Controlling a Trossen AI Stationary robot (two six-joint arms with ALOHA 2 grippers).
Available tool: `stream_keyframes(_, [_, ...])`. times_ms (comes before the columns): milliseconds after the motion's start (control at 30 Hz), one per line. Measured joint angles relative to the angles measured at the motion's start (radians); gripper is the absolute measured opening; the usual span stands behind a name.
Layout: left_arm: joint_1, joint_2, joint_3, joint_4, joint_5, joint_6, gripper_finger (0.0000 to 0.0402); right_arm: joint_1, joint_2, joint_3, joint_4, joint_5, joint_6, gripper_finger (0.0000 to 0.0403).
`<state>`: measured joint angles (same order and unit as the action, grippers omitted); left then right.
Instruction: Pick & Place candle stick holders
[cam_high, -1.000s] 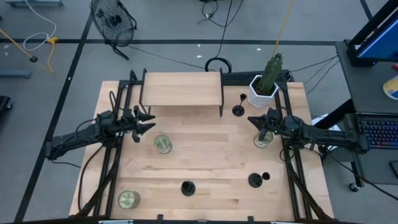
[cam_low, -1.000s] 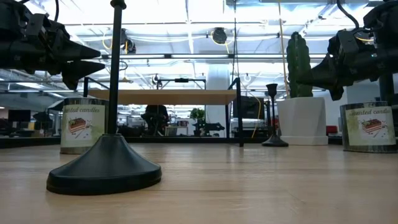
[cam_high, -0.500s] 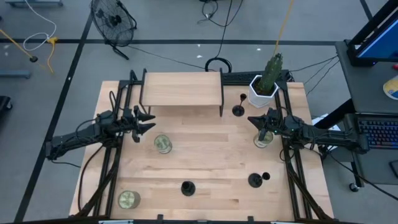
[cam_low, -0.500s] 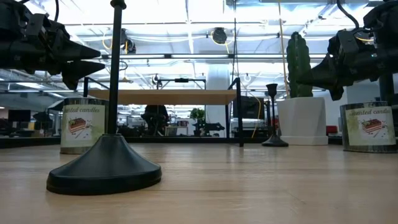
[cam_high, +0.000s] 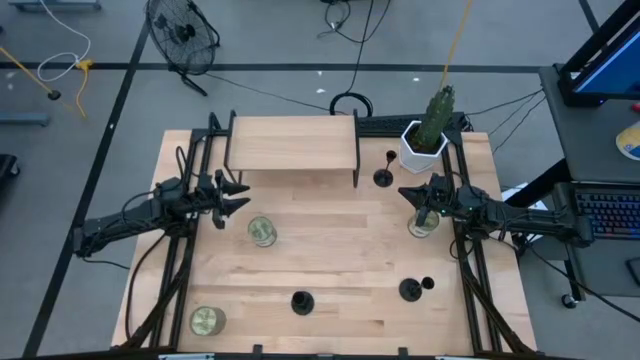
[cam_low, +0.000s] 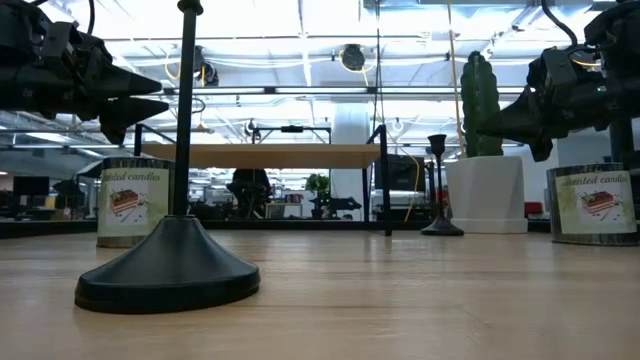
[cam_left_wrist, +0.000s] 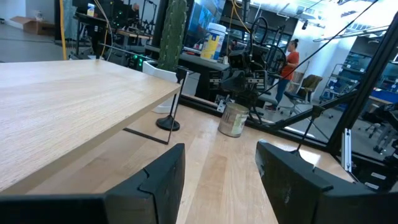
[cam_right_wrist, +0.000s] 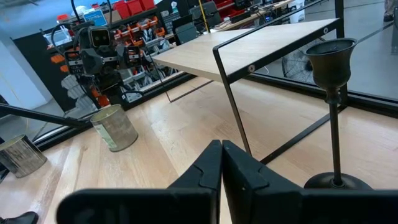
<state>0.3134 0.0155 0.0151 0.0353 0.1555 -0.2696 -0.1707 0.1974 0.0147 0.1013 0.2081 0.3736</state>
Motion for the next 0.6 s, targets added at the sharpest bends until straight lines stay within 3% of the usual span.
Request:
stream_keyframes(267, [0.000, 0.000, -0.002, 0.048, -0.007, 0.004, 0.0205, 0.000, 0.000, 0.000, 0.000, 0.000, 0.000, 0.0006])
stream_keyframes(500, [0.000, 0.000, -0.002, 0.281, -0.081, -0.387, 0.0205, 0.000, 0.000, 0.000, 0.000, 0.000, 0.000, 0.0006])
stream_keyframes(600, [0.000, 0.000, -0.001, 0.371, -0.127, -0.416, 0.0205, 0.000, 0.000, 0.000, 0.000, 0.000, 0.000, 0.0006])
